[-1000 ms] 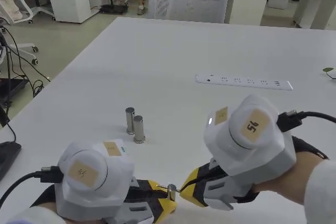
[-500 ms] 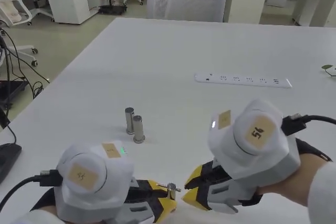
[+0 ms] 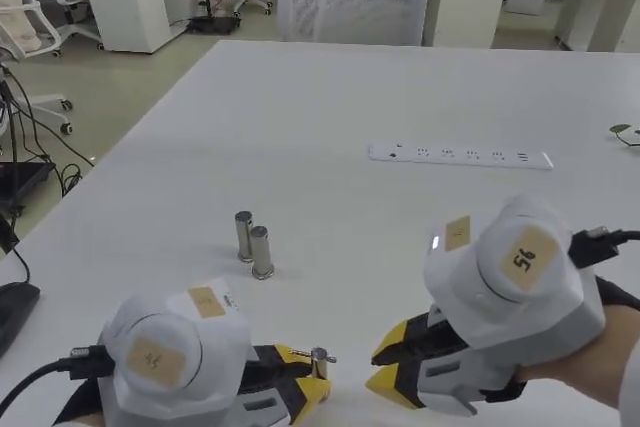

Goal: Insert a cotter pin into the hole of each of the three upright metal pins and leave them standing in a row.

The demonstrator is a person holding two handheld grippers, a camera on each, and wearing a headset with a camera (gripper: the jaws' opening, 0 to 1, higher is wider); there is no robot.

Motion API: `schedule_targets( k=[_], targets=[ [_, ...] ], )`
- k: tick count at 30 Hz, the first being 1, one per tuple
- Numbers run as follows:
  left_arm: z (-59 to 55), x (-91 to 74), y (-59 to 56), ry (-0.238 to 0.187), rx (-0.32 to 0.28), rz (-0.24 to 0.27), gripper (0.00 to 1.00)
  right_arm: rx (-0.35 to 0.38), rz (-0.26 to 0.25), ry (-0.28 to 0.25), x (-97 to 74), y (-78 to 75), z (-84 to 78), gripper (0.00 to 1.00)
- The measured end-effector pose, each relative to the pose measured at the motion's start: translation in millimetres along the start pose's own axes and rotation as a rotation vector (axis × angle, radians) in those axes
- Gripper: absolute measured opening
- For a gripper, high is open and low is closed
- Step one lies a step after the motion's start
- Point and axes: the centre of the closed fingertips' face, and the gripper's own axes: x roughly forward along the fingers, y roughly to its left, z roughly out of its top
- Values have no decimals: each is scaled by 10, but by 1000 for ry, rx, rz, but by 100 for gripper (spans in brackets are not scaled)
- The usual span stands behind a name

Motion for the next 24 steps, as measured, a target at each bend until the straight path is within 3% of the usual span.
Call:
schedule_targets(
  k=[16, 24],
  targets=[
    [195, 197, 1, -21, -4, 19, 7, 32, -78, -21, -296, -95, -181, 18],
    [209, 274, -21, -8, 6, 10, 7, 72, -124, -74, -457, -87, -254, 32]
  ],
)
